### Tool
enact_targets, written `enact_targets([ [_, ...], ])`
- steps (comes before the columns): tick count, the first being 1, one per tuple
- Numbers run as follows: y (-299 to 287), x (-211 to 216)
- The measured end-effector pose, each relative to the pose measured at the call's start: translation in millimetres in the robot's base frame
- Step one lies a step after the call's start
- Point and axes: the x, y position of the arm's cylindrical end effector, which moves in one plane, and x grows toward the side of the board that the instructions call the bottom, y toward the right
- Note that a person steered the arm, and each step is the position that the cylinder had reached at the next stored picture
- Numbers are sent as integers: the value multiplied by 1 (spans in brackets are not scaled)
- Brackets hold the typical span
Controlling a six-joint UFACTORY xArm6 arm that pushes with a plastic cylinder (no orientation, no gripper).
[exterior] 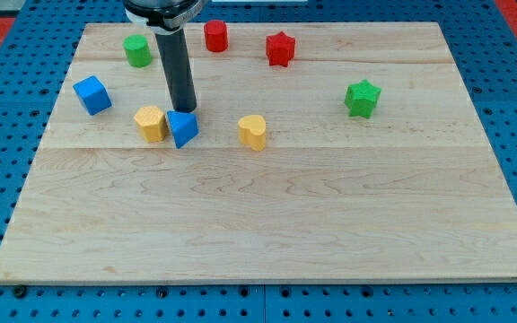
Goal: Push the green star above the cube
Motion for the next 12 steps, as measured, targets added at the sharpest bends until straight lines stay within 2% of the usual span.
enact_targets([
  [1, 30, 0],
  [3, 135, 2],
  [5, 165, 34],
  [6, 267, 35],
  [7, 331, 13],
  [8, 310, -3],
  [9, 259, -9],
  [10, 176, -14],
  [11, 128, -24],
  [12, 170, -27],
])
